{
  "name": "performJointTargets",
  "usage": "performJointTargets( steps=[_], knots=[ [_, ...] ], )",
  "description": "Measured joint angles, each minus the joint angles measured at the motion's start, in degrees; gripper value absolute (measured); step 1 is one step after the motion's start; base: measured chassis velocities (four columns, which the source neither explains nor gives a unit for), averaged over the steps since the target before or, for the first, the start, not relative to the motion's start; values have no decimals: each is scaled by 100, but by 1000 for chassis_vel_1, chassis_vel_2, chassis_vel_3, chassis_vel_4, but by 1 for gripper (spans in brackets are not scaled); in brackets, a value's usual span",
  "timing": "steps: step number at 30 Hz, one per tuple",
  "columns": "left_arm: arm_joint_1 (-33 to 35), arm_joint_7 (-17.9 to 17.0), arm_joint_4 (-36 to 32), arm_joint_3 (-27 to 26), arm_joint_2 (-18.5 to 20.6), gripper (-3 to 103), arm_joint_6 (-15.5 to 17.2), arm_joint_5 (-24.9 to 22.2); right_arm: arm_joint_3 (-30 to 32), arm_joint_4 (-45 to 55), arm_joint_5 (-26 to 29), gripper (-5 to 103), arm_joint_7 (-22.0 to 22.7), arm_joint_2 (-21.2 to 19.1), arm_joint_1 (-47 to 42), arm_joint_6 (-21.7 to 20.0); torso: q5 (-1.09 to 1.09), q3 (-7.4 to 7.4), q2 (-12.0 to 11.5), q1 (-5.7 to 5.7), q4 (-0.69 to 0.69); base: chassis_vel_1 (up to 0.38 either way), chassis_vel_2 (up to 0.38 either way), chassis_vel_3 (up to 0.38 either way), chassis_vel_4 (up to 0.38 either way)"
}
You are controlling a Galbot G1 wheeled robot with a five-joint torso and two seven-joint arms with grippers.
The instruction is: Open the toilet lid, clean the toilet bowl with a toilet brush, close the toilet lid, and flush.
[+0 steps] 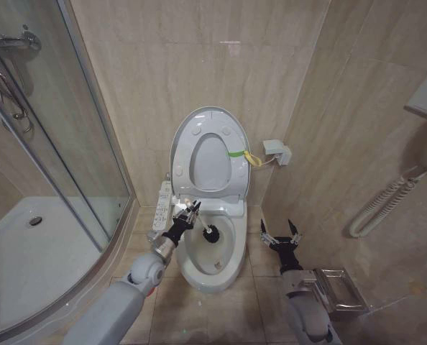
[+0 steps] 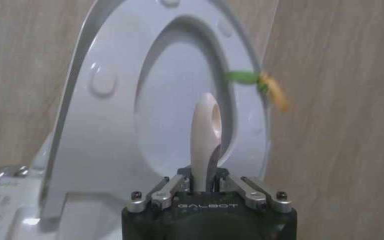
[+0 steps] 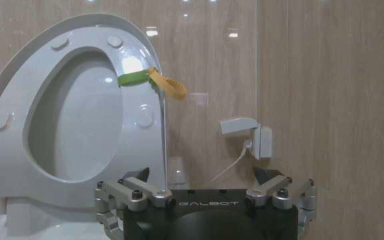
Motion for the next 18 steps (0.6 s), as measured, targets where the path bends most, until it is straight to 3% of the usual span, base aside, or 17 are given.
performJointTargets(
  steps=[3,8,12,18],
  knots=[
    [-148,3,477,25,-130,19,-102,222,0,0,0,100,0,0,0,0,0,0,0,0,1,0,0,0,0],
    [-354,110,1018,94,-284,19,-277,196,0,0,0,100,0,0,0,0,0,0,0,0,1,0,0,0,0],
    [-603,555,1736,202,-484,19,-650,105,0,0,0,100,0,0,0,0,0,0,0,0,0,0,0,0,0],
    [-810,843,2323,358,-738,19,-908,21,0,0,0,100,0,0,0,0,0,0,0,0,0,0,0,0,0]
  ],
)
